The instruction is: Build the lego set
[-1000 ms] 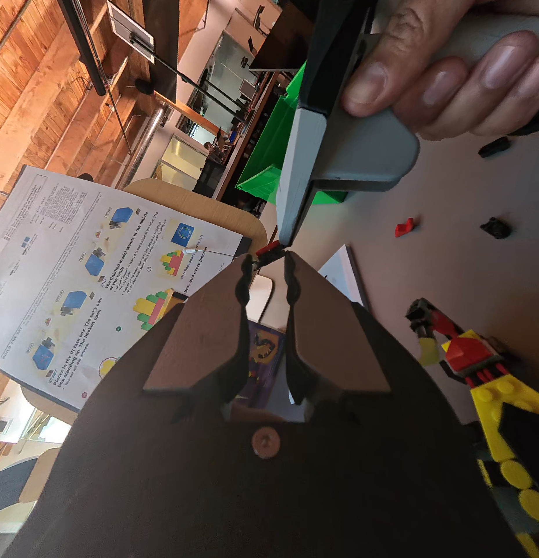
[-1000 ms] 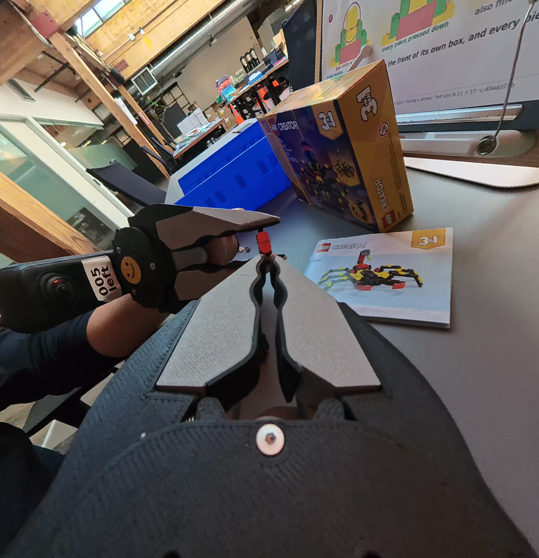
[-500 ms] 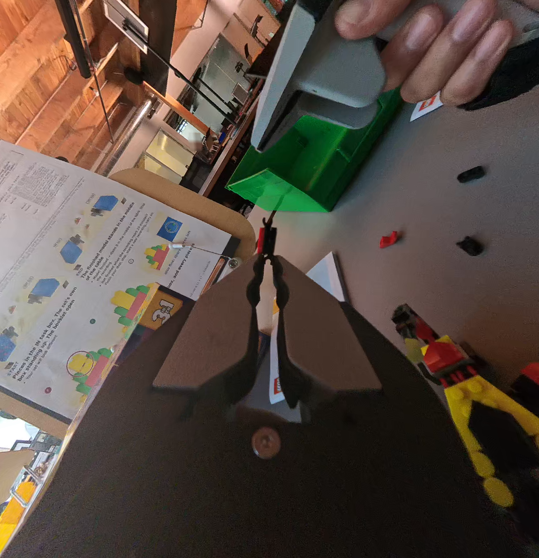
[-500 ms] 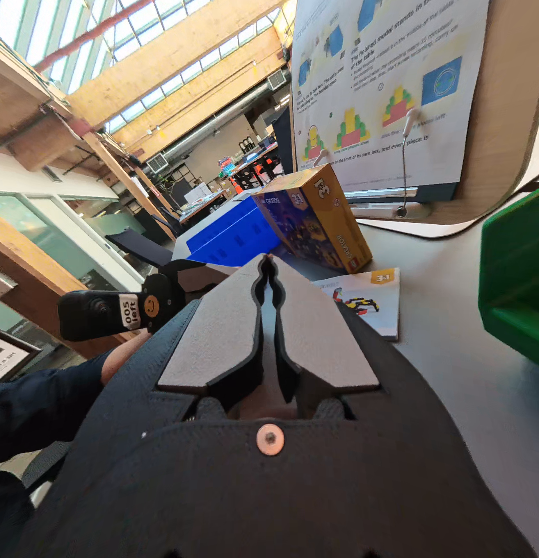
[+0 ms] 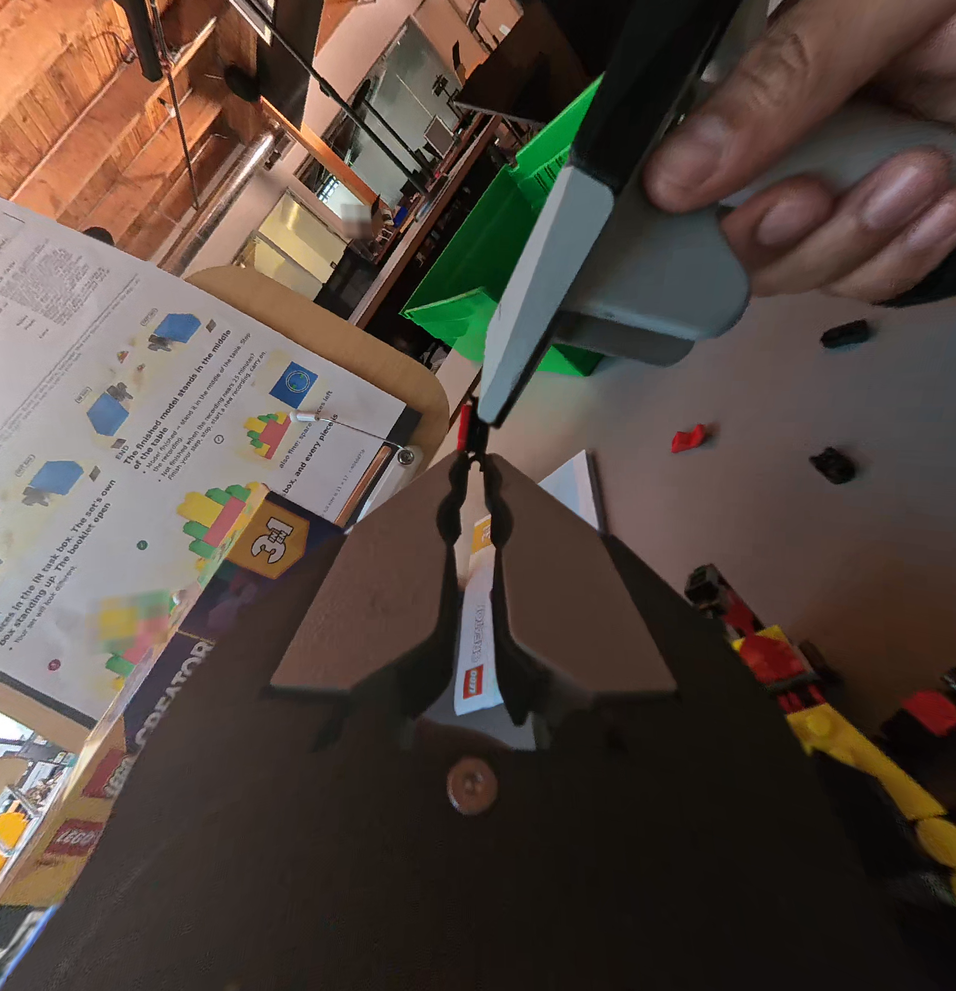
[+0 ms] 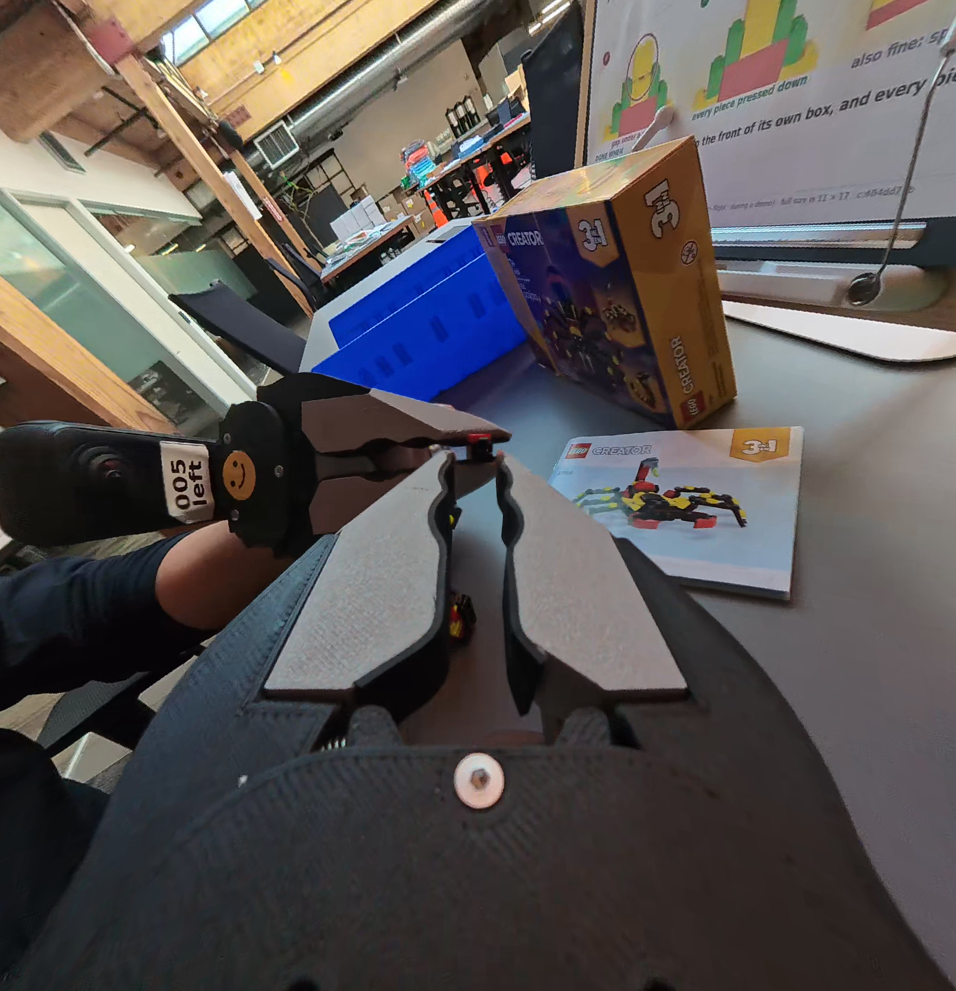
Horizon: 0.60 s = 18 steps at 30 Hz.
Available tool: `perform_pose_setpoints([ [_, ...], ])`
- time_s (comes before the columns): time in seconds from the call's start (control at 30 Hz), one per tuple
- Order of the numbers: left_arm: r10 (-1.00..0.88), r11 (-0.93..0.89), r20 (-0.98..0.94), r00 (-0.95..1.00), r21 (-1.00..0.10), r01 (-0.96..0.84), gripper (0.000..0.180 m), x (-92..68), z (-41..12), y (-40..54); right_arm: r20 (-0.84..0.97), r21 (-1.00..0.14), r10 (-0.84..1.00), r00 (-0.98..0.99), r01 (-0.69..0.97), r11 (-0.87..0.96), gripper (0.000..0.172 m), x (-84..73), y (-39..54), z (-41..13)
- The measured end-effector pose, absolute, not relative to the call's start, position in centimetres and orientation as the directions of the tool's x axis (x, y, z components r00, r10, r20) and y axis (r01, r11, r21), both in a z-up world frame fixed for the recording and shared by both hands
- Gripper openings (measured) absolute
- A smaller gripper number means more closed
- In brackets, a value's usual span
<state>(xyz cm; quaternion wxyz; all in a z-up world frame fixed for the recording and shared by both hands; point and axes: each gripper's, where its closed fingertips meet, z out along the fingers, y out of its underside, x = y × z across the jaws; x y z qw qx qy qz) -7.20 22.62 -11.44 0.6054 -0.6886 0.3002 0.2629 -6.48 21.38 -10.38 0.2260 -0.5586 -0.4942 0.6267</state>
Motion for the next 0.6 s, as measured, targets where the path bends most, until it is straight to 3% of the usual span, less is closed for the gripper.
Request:
perform_pose_setpoints([
  [0.27,-0.137,-0.053,-0.693,0.708,-0.708,-0.704,0.005,-6.0,-11.5,22.5,-0.394,-0.907,0.875,-0.281,0.273,-0.321,0.005,-6.2,21.1,-10.2],
  [0.43,-0.339,-0.076,-0.4,0.851,-0.89,-0.449,0.021,-5.2,-11.7,21.5,-0.371,-0.915,0.858,-0.355,0.3,-0.271,0.004,-5.3,20.2,-9.8],
  [0.6,-0.467,-0.103,-0.195,0.862,-0.957,-0.273,0.019,-4.1,-11.3,20.5,-0.39,-0.906,0.825,-0.41,0.332,-0.263,0.005,-4.4,19.7,-9.7],
])
